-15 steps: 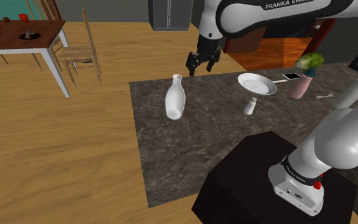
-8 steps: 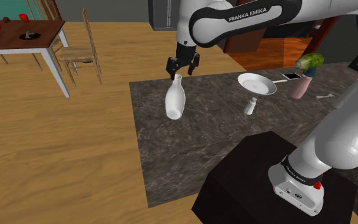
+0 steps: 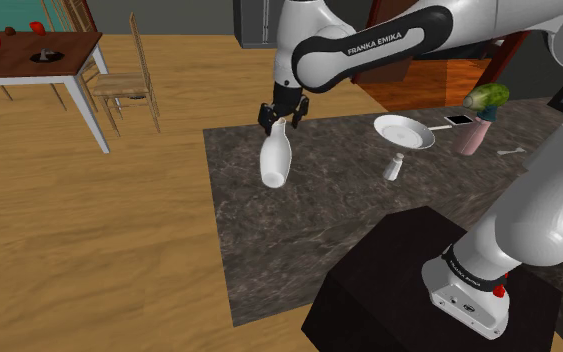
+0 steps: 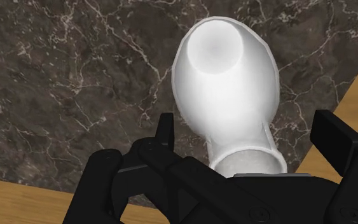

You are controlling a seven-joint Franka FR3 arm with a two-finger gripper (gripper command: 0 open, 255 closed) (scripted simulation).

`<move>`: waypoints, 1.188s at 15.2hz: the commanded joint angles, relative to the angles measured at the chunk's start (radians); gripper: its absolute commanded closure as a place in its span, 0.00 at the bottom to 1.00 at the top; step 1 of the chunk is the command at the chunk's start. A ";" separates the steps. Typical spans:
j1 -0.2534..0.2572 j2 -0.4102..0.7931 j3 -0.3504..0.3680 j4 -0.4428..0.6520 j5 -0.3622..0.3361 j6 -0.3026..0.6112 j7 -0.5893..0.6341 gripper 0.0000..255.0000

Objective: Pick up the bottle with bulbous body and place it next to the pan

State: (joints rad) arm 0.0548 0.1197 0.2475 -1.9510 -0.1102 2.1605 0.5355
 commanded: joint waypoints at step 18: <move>0.001 0.003 0.000 0.006 -0.001 -0.003 0.001 1.00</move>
State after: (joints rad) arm 0.0557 0.1263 0.2477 -1.9472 -0.1125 2.1634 0.5375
